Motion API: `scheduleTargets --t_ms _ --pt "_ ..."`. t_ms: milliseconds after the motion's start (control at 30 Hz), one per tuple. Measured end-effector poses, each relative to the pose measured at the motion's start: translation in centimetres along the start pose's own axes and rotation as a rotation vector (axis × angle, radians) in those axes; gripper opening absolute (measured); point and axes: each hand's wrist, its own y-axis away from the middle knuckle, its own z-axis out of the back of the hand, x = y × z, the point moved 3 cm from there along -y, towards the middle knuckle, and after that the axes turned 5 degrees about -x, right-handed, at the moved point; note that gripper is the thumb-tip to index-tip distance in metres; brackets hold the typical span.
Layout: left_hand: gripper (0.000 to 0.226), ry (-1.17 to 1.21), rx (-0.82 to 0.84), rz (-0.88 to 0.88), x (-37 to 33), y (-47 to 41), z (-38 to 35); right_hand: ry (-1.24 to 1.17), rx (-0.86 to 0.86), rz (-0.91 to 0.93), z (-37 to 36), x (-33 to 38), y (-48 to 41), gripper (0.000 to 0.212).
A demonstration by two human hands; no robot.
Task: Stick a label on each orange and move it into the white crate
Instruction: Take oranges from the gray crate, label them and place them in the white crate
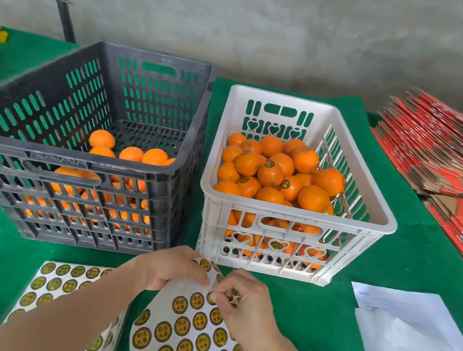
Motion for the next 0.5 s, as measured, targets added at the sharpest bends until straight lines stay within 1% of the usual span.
scheduleTargets --t_ms 33,100,133,200,233,267,300,333,367,433,500 --pt "0.015 -0.078 -0.013 -0.028 0.1 -0.2 0.0 -0.018 0.001 -0.014 0.3 0.1 -0.1 0.013" --pt "0.007 -0.334 -0.015 -0.078 0.5 -0.3 -0.2 -0.036 0.02 -0.063 1.0 0.4 -0.3 0.019" --pt "0.01 -0.479 -0.017 -0.089 0.7 -0.3 -0.4 -0.038 0.035 -0.076 1.4 0.7 -0.5 0.024" --pt "0.018 -0.691 -0.031 -0.12 1.1 -0.4 -0.9 -0.055 0.073 -0.078 2.1 1.8 -1.0 0.03" --pt "0.021 -0.798 -0.051 -0.162 1.1 -0.4 -1.3 -0.072 0.086 -0.064 2.5 2.7 -1.4 0.029" --pt "0.034 -0.935 -0.112 -0.225 0.9 -0.1 -1.6 -0.094 0.087 -0.032 2.8 3.8 -1.9 0.028" --pt "0.049 -1.063 -0.209 -0.313 0.5 0.4 -1.7 -0.119 0.065 0.024 3.3 5.2 -2.6 0.027" --pt "0.055 -1.11 -0.322 -0.428 -0.2 1.5 -1.6 -0.141 0.018 0.098 3.9 6.8 -3.4 0.026" --pt "0.051 -1.068 -0.426 -0.577 -1.1 3.1 -1.1 -0.152 -0.04 0.182 4.4 8.5 -4.3 0.024" --pt "0.031 -0.871 -0.564 -0.917 -3.2 7.7 0.8 -0.17 -0.133 0.342 5.1 11.8 -6.6 0.022" --pt "0.019 -0.709 -0.764 -1.205 -5.1 12.4 4.1 -0.176 -0.169 0.448 4.5 14.5 -9.7 0.027"
